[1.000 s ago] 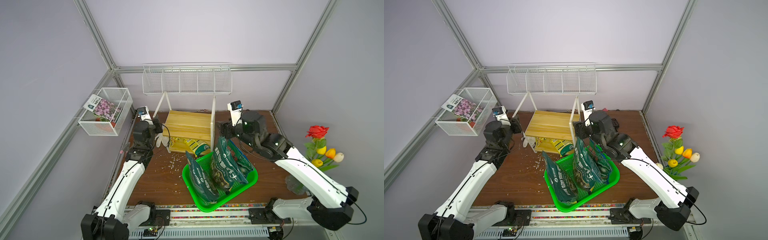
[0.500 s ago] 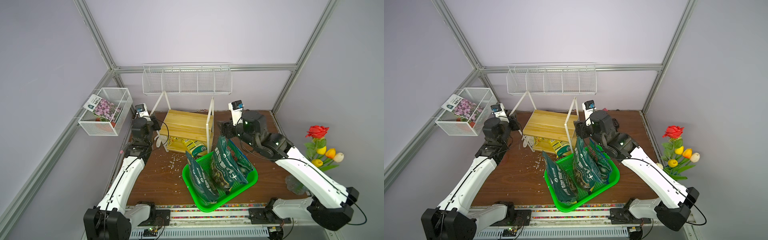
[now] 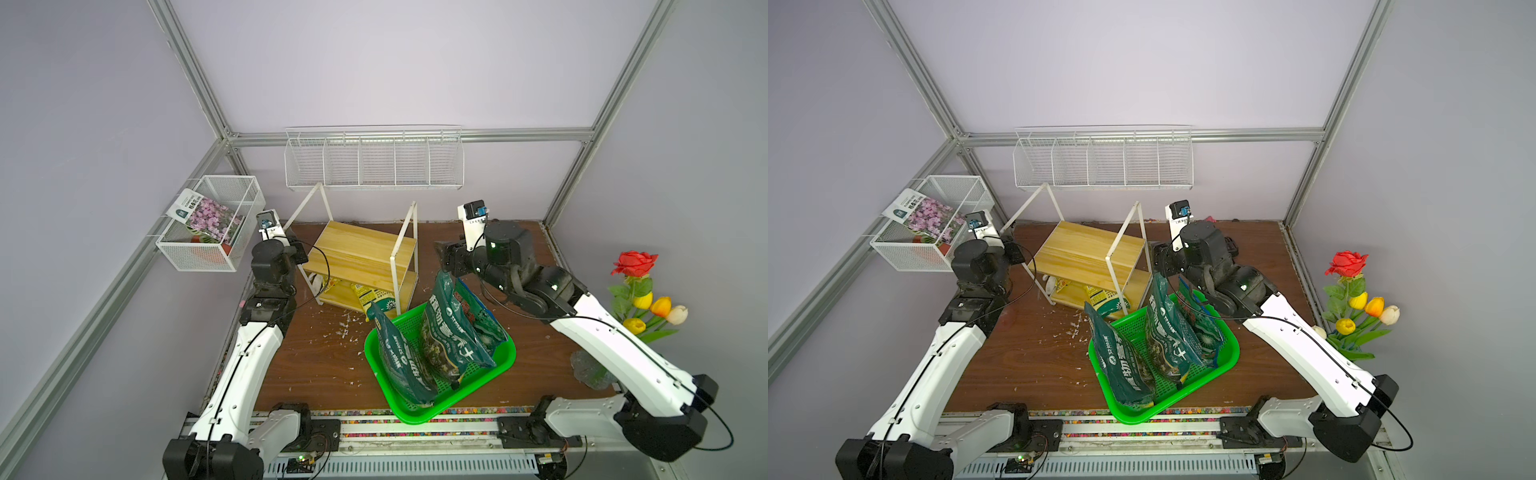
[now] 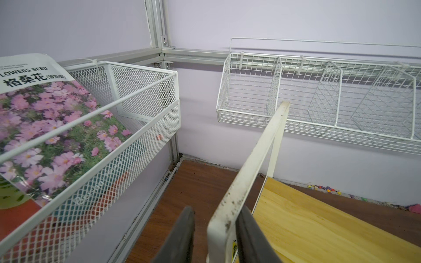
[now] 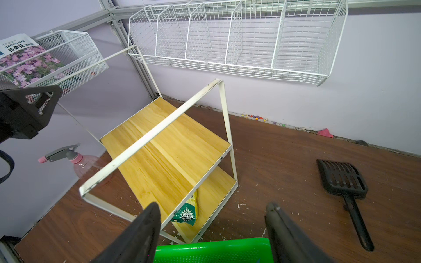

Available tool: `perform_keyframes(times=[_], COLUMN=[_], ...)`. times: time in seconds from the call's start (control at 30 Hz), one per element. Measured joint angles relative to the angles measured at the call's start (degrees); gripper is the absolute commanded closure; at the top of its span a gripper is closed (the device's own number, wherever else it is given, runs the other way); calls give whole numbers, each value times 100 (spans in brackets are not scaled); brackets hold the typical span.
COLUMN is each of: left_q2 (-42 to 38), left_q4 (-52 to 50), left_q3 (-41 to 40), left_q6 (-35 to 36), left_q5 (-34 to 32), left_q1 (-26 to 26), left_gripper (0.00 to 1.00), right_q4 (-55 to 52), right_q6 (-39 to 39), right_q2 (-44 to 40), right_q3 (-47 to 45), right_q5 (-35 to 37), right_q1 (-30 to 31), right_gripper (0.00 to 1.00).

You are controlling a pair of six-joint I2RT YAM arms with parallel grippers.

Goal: Take down the fertilizer bag from the shelf
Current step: Adjust the shelf at the center of the board, then pick up the fertilizer bag from the shelf.

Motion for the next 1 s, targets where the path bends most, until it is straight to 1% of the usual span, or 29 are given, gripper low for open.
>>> perform_keyframes(times=[0.03,0.07,0.17,0.2,0.23,0.27,0.43,0.6,0.7,0.83,1.0], left_q2=[0,-4,-42,-70,-114,-173,-647,-1198,-1617,-2221,-2796], left_q4=[7,9,17,20,68,87,-125,-780,-1191,-1593,-1679], left_q3=[0,0,0,0,0,0,28,9,-188,-905,-2168], left_q6=[-2,-4,-13,-52,-114,-153,-605,-1182,-1676,-2531,-3748], left_q5=[-33,-50,-103,-120,-131,-131,68,417,745,1300,1882], left_q1=[2,2,15,35,57,76,118,118,118,120,118], left_gripper=[64,60,28,20,16,14,11,10,10,10,14], right_q4=[0,0,-4,-2,-2,-2,-2,-2,-2,-2,-2], right_q6=[0,0,2,2,2,2,9,24,22,22,22], right_q2=[0,0,-2,-2,-2,-2,-2,-2,-2,-2,-7], right_q3=[-4,-9,-44,-55,-63,-72,-118,-166,-192,-214,-232], right_q5=[0,0,0,0,2,2,4,4,7,33,74], right_q1=[0,0,0,0,0,0,0,0,0,0,0], right_gripper=[24,24,23,23,23,23,22,20,19,16,16])
